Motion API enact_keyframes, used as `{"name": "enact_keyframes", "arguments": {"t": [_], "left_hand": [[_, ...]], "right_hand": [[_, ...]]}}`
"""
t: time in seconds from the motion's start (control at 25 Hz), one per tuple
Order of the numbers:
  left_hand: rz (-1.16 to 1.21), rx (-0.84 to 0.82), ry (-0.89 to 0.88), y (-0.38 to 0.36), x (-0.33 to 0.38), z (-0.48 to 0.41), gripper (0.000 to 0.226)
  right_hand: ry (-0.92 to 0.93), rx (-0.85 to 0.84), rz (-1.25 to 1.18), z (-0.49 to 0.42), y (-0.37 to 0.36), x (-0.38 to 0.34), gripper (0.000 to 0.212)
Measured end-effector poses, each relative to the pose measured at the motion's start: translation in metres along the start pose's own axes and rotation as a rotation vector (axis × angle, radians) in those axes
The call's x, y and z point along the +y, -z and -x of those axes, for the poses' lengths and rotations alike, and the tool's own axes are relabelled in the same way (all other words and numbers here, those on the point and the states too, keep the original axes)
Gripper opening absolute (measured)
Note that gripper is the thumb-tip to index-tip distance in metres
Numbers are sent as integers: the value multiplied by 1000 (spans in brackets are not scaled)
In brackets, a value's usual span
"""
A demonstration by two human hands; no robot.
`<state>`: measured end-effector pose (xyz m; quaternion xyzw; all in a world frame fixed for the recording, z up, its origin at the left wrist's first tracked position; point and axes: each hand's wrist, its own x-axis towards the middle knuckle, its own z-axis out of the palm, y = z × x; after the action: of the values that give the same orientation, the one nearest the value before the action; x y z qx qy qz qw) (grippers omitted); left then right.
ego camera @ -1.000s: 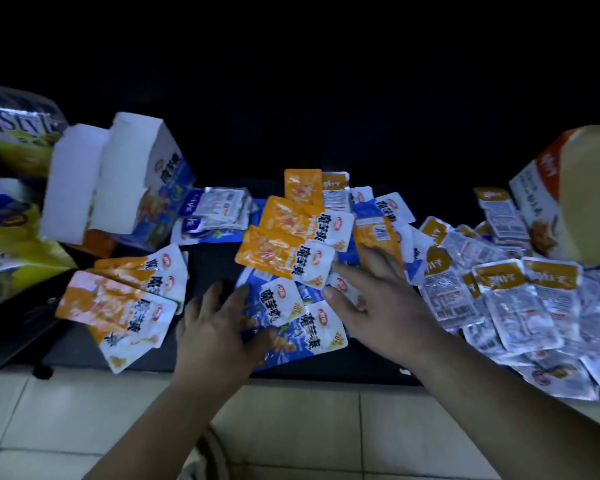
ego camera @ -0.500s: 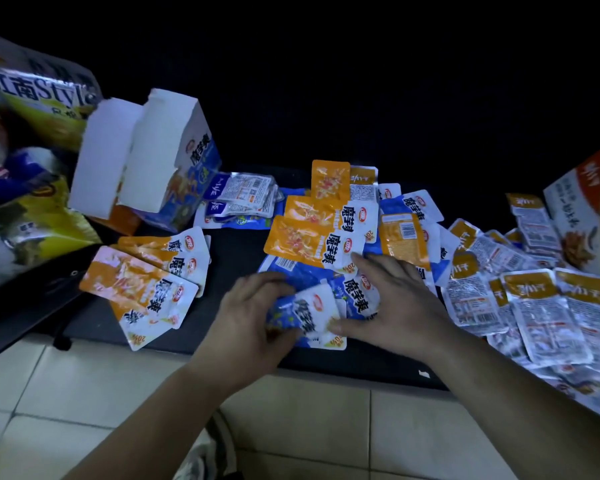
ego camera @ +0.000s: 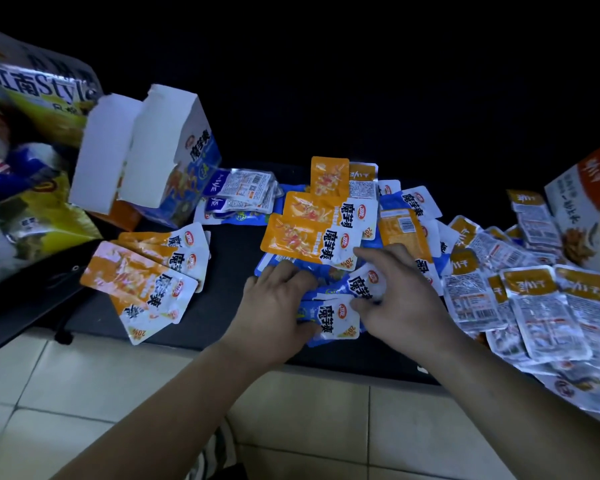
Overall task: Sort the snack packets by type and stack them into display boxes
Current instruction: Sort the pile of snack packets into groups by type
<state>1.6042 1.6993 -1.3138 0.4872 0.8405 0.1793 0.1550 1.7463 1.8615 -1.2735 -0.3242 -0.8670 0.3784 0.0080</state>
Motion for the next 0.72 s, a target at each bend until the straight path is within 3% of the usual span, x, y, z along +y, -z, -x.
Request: {"name": "enact_keyframes", "arguments": {"t": [0.08,0.16,0.32,0.52,0.64,0.72], "left_hand": [[45,69,-21,1,-2,9,49],[142,146,10,7,-5,16,46],[550,190,175,26,-3,25,58],[475,294,151,48,-21,31,56],[341,240,201,88,-66,37,53],[374,205,283,115,-102,43,57]], "right_hand": [[-18,8,-67,-1,3,-7,76],[-90,-87,-192,0,6,-16,72],[-98,-99,-394,-5,7,-39,54],[-91,-207,-396,-25,-9,-85,63],[-74,-195,-430,-35,-32,-109,66],[-53,-193,-409,-40,-51,-121,66]]}}
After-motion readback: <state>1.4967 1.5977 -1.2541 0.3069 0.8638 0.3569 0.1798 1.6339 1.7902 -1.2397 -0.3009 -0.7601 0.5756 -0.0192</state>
